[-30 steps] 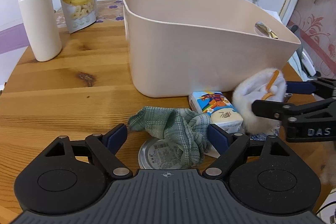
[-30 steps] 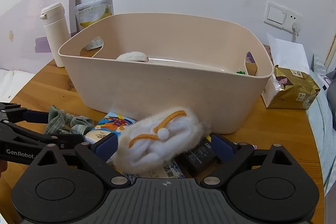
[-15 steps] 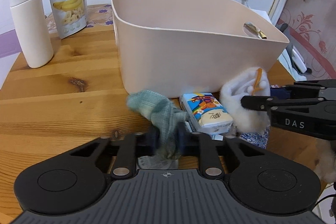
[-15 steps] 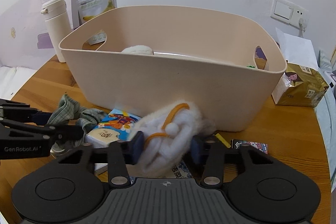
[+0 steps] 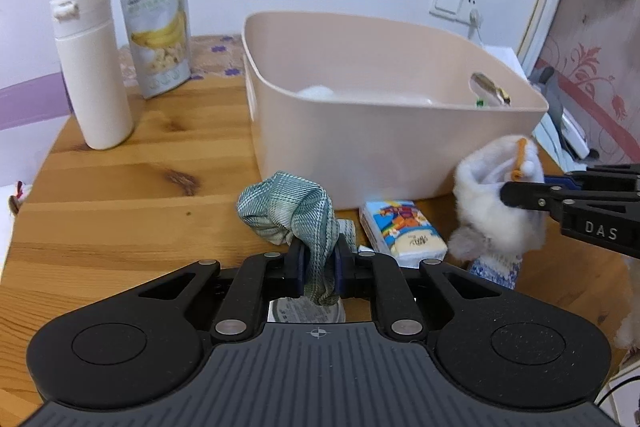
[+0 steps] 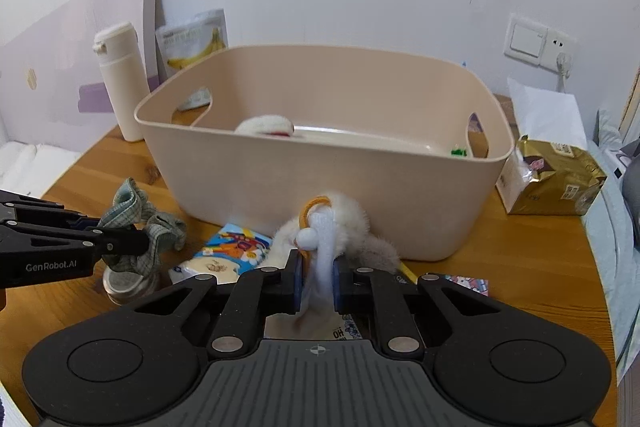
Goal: Organize objects
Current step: 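Lift both items over the bin and open both tools to release them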
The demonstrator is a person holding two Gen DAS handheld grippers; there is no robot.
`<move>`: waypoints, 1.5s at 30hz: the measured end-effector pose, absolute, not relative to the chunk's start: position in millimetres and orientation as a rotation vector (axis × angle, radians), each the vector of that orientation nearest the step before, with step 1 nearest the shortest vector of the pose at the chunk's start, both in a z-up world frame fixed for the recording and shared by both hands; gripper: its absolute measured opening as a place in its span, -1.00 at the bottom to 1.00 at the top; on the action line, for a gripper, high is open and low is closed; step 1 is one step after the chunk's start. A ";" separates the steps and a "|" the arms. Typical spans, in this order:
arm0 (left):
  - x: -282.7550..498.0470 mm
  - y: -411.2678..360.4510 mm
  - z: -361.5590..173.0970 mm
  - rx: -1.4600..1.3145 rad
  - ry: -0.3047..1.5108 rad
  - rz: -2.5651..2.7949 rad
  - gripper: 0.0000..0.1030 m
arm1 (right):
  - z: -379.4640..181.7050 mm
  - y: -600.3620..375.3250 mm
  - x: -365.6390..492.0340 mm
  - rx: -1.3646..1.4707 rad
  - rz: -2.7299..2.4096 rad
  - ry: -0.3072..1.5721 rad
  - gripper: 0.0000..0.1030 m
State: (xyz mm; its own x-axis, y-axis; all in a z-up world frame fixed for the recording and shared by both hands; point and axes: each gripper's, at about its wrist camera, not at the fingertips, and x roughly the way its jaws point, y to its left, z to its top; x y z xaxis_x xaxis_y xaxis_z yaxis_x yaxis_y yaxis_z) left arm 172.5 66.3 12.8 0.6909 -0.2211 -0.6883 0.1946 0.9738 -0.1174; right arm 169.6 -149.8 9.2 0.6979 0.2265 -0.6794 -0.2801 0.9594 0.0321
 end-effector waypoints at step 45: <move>237.2 31.6 85.5 0.048 0.575 -0.287 -0.74 | 82.7 -196.9 203.1 -0.015 0.163 0.517 -0.73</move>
State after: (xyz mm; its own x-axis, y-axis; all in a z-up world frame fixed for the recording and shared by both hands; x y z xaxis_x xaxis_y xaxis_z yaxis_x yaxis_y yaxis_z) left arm 237.2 31.6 85.5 0.8006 -0.2545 -0.5424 0.2810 0.9590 -0.0352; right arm 203.1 -196.9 82.7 0.8566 0.1509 -0.4935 -0.1585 0.9870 0.0268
